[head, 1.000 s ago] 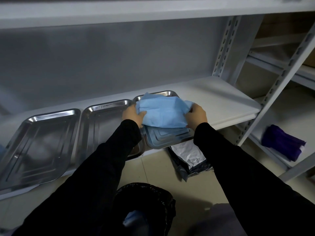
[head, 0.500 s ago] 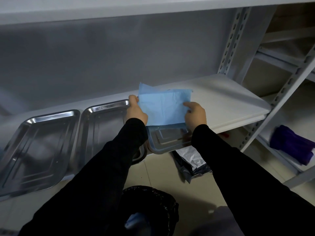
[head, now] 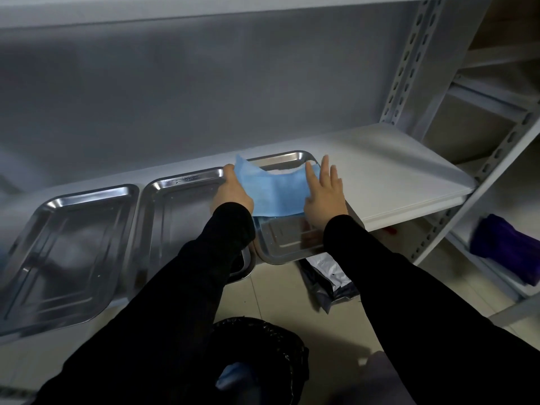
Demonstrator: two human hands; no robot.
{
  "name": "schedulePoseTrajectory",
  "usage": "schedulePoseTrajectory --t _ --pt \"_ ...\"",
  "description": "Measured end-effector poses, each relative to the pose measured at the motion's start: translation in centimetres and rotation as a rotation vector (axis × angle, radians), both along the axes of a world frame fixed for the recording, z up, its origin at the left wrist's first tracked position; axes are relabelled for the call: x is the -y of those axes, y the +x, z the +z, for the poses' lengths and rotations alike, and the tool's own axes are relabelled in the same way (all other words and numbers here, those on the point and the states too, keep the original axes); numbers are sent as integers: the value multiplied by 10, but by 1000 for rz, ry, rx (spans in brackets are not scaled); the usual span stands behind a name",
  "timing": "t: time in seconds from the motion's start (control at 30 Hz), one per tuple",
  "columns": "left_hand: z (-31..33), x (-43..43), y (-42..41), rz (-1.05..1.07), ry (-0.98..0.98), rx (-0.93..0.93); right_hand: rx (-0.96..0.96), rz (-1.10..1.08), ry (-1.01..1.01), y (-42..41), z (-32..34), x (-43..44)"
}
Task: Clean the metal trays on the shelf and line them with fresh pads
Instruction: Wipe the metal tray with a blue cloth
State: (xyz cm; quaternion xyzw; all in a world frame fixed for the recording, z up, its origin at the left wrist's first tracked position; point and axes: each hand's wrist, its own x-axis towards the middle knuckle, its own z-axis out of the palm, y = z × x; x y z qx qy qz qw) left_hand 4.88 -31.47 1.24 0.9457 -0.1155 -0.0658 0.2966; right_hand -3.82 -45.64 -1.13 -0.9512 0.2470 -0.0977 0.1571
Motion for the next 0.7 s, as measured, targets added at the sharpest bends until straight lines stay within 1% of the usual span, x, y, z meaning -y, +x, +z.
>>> schedulePoseTrajectory --t 0.07,0.13,0.2,0.27,0.33,0.4,0.5,0.6,0.7 --pt "-3 0 0 5 47 22 -82 81 -43 4 1 -4" --pt "-8 1 1 -15 138 97 -195 171 20 7 -1 -9" --pt "-10 2 0 -121 223 148 -267 219 69 8 -5 -13" --pt "-9 3 -2 -270 344 127 -305 226 46 7 -9 -14" --pt "-6 3 -4 -350 411 61 -334 222 33 6 -10 -13" --pt "-5 1 -5 -362 373 25 -317 202 67 6 -9 -12" --pt "-3 1 -7 -385 324 6 -192 174 146 6 -6 -17" --pt "1 2 -9 -405 402 22 -149 208 126 5 0 -29" --pt "8 1 -14 -408 454 85 -134 218 100 0 2 -43"
